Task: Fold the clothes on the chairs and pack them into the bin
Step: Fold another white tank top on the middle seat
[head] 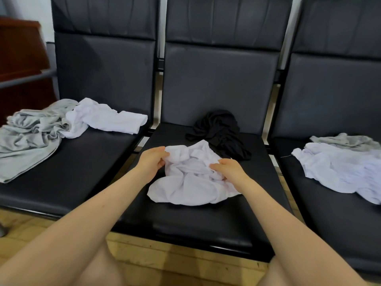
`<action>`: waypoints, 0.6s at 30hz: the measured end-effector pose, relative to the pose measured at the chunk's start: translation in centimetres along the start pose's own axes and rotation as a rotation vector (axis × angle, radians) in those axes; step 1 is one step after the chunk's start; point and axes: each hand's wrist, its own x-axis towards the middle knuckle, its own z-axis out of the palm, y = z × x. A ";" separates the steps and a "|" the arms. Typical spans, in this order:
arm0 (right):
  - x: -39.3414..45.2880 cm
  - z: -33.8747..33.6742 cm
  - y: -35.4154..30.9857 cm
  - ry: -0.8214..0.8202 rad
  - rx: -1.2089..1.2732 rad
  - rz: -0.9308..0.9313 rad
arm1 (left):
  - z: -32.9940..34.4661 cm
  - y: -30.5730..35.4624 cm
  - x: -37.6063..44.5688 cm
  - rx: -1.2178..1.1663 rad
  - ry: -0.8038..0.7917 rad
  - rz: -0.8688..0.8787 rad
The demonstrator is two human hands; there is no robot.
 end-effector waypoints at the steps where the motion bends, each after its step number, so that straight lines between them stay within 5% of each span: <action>1: 0.0 0.0 0.0 0.016 0.002 -0.005 | -0.1 0.2 0.0 -0.090 -0.014 -0.048; 6: 0.1 0.1 0.5 0.065 0.048 -0.065 | -1.7 -0.1 -0.1 -0.001 -0.149 -0.347; 18: 0.4 0.3 0.6 0.072 0.034 -0.045 | -0.3 -0.8 -0.8 0.273 -0.113 -0.198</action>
